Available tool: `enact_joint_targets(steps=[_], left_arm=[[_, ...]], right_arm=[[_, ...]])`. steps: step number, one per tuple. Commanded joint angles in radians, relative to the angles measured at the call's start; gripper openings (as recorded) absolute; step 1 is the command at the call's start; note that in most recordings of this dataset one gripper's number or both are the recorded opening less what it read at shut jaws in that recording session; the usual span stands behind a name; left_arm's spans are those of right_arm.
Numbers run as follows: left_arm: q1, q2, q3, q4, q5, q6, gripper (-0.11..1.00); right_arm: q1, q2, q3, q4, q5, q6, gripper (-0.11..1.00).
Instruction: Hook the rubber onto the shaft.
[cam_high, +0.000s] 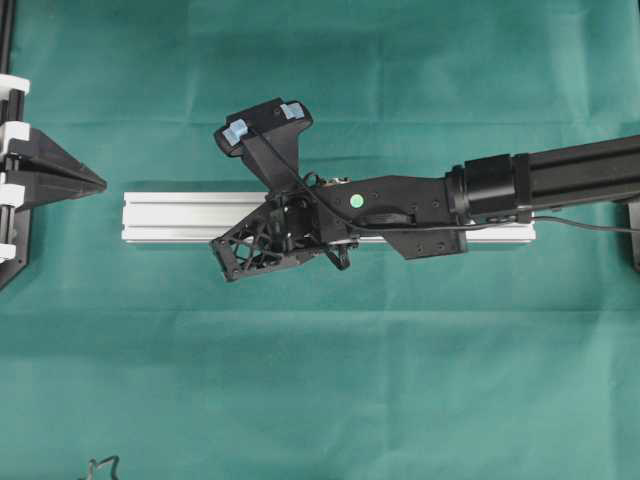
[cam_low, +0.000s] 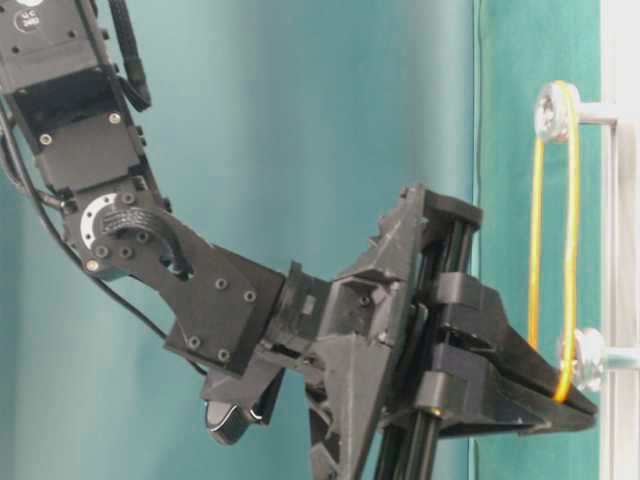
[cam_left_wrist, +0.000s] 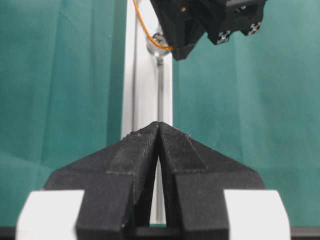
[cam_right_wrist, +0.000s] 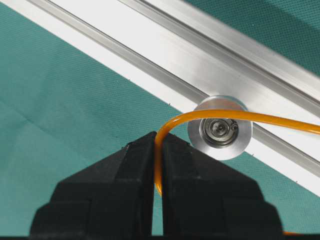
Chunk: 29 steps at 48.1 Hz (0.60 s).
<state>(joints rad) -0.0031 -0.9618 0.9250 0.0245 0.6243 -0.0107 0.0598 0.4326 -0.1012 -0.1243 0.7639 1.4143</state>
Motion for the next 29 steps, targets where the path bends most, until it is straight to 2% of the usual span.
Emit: enact_joint_targets(steps=[1, 16, 29], left_arm=[[-0.002, 0.006, -0.025, 0.003, -0.005, 0.0, 0.0], [-0.002, 0.005, -0.025, 0.003, -0.005, 0.0, 0.0], [-0.002, 0.006, -0.025, 0.003, -0.005, 0.0, 0.0]], right_arm=[[0.003, -0.017, -0.031, -0.005, -0.018, -0.002, 0.05], [0.002, -0.003, -0.031, -0.005, -0.026, -0.002, 0.05], [-0.002, 0.005, -0.031, -0.028, -0.026, -0.002, 0.05]])
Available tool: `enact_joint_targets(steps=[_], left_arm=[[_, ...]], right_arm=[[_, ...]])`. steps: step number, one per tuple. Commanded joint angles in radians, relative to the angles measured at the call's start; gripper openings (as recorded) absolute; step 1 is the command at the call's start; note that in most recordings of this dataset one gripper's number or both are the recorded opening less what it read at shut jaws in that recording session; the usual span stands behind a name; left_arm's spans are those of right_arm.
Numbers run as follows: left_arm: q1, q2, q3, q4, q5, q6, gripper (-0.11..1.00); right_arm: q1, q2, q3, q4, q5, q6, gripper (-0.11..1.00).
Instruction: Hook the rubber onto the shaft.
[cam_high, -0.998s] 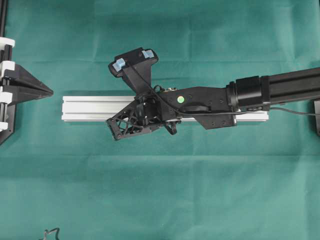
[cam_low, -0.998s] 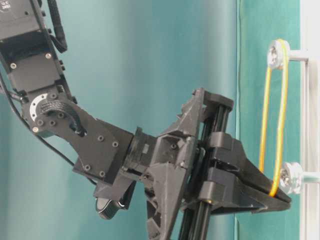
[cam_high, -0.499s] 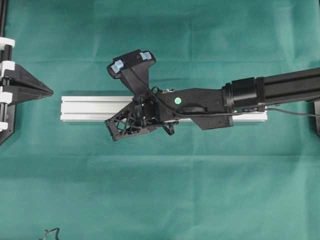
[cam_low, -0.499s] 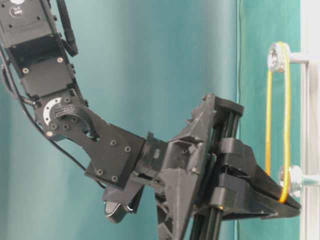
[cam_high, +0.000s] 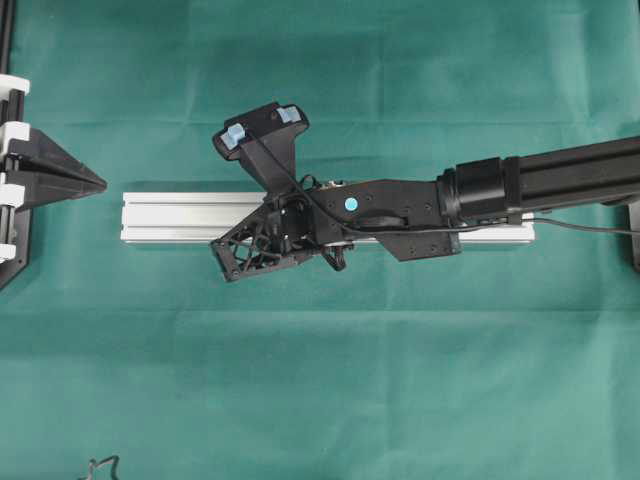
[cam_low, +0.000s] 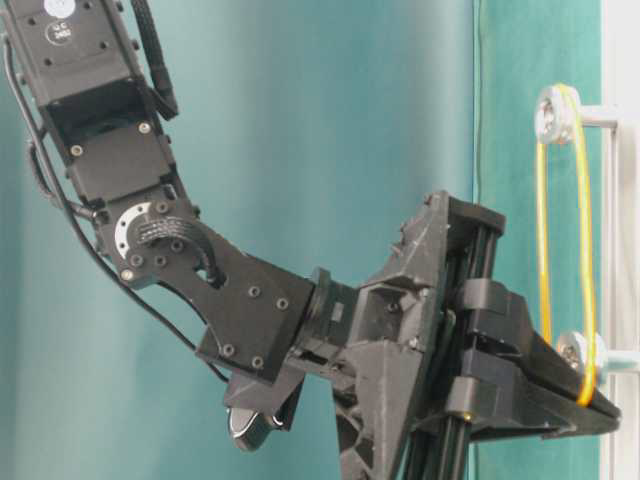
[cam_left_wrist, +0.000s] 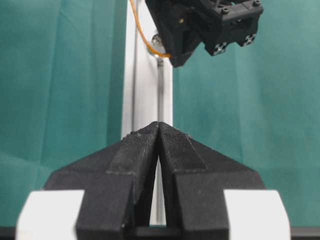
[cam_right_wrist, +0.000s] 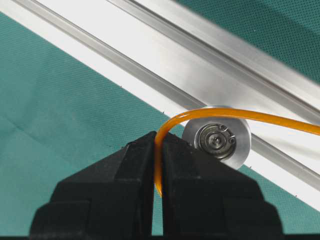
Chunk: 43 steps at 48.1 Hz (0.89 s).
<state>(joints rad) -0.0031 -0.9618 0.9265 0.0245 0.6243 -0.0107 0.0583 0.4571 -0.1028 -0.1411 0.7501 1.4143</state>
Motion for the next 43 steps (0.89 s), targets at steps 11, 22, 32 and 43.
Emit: enact_joint_targets(steps=[11, 22, 32, 43], left_arm=[[-0.002, 0.006, -0.026, 0.003, -0.005, 0.0, 0.0], [-0.002, 0.006, -0.026, 0.003, -0.005, 0.0, 0.0], [-0.002, 0.005, -0.026, 0.003, -0.005, 0.0, 0.0], [-0.002, 0.006, -0.026, 0.003, -0.005, 0.0, 0.0]], right_arm=[[-0.006, -0.018, -0.028, -0.02, -0.012, -0.002, 0.05], [-0.006, -0.014, -0.029, -0.021, -0.012, -0.002, 0.05], [-0.006, -0.005, -0.029, -0.021, -0.032, -0.002, 0.05], [-0.006, 0.003, -0.028, -0.02, -0.04, -0.002, 0.05]])
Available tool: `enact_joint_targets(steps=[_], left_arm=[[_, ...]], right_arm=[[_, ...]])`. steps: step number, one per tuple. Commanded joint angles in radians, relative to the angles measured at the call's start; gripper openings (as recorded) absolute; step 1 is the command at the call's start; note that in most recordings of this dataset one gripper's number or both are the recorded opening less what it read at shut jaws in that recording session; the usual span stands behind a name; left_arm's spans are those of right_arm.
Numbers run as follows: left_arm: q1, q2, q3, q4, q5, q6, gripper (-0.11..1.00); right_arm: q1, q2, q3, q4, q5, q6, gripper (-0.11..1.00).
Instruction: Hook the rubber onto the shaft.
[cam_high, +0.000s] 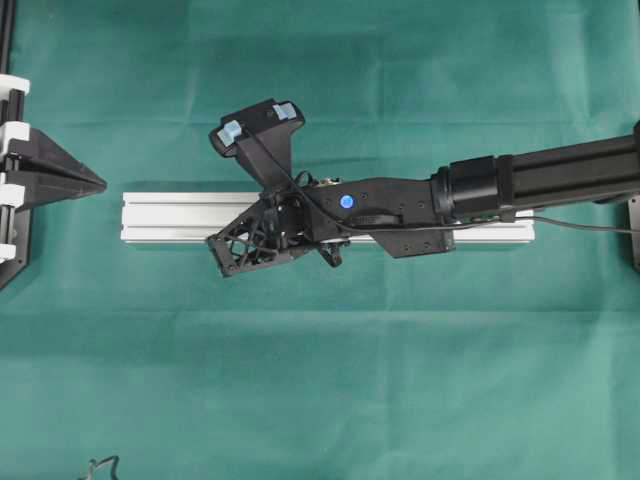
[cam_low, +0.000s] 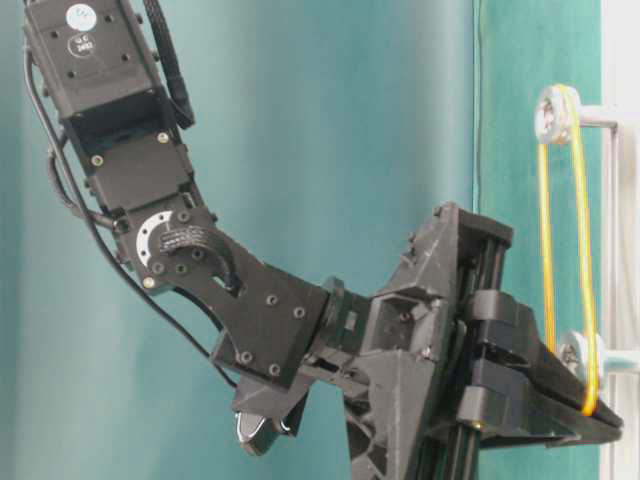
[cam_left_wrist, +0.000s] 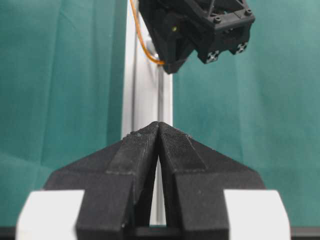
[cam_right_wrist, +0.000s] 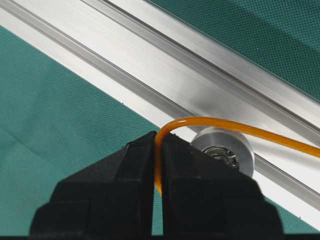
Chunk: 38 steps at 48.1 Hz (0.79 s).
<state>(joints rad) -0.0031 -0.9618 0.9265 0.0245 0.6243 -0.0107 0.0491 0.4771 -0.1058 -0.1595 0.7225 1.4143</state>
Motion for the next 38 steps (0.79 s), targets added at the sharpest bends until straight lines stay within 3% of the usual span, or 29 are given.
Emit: enact_joint_targets(steps=[1, 38], left_arm=[[-0.002, 0.006, -0.026, 0.003, -0.005, 0.0, 0.0], [-0.002, 0.006, -0.025, 0.003, -0.005, 0.0, 0.0]], right_arm=[[0.003, -0.017, -0.025, -0.003, -0.012, -0.002, 0.05], [0.009, -0.011, -0.009, 0.003, -0.011, -0.002, 0.05]])
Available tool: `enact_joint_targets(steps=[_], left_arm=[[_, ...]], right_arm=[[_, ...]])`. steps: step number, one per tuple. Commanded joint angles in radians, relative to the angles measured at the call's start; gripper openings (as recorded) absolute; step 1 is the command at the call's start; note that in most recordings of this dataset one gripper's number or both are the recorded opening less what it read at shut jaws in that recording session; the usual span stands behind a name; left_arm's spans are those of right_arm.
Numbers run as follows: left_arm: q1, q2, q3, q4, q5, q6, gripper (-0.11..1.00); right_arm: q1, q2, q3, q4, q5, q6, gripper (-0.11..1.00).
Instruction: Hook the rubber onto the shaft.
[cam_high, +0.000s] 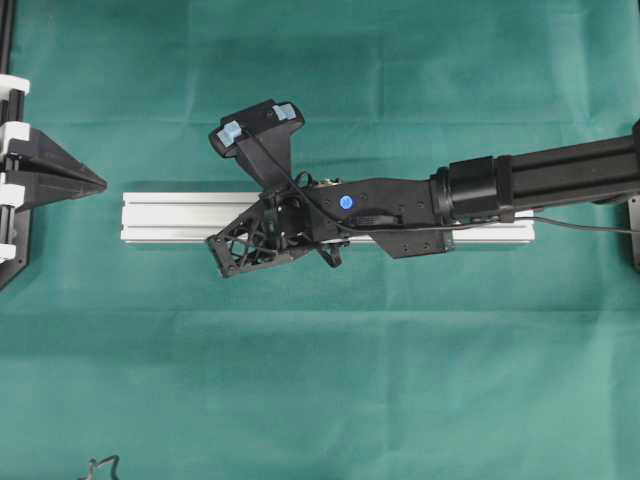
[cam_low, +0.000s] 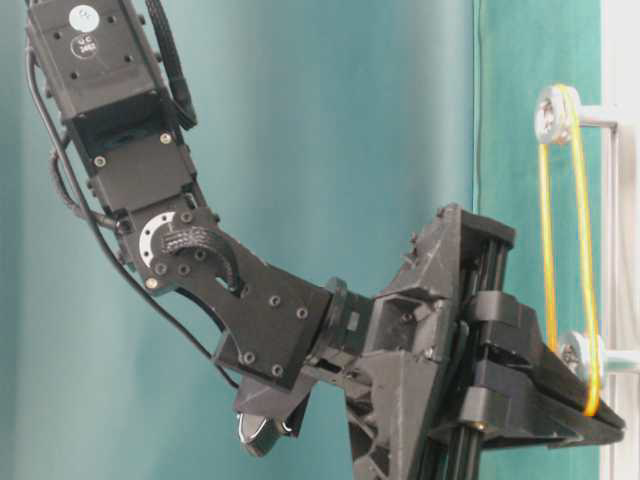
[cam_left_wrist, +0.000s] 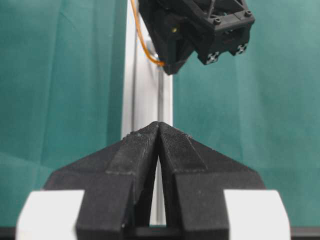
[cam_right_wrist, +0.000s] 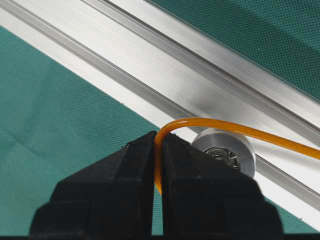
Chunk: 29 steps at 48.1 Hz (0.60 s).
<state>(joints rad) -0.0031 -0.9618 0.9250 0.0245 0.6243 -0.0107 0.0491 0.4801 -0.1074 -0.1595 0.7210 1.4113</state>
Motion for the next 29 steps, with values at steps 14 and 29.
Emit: enact_joint_targets(steps=[14, 29], left_arm=[[-0.002, 0.006, -0.023, 0.003, -0.005, 0.0, 0.0], [-0.002, 0.006, -0.025, 0.003, -0.005, 0.0, 0.0]], right_arm=[[0.012, -0.012, -0.008, 0.003, -0.008, 0.002, 0.05], [0.023, -0.012, 0.0, 0.003, -0.006, 0.002, 0.05]])
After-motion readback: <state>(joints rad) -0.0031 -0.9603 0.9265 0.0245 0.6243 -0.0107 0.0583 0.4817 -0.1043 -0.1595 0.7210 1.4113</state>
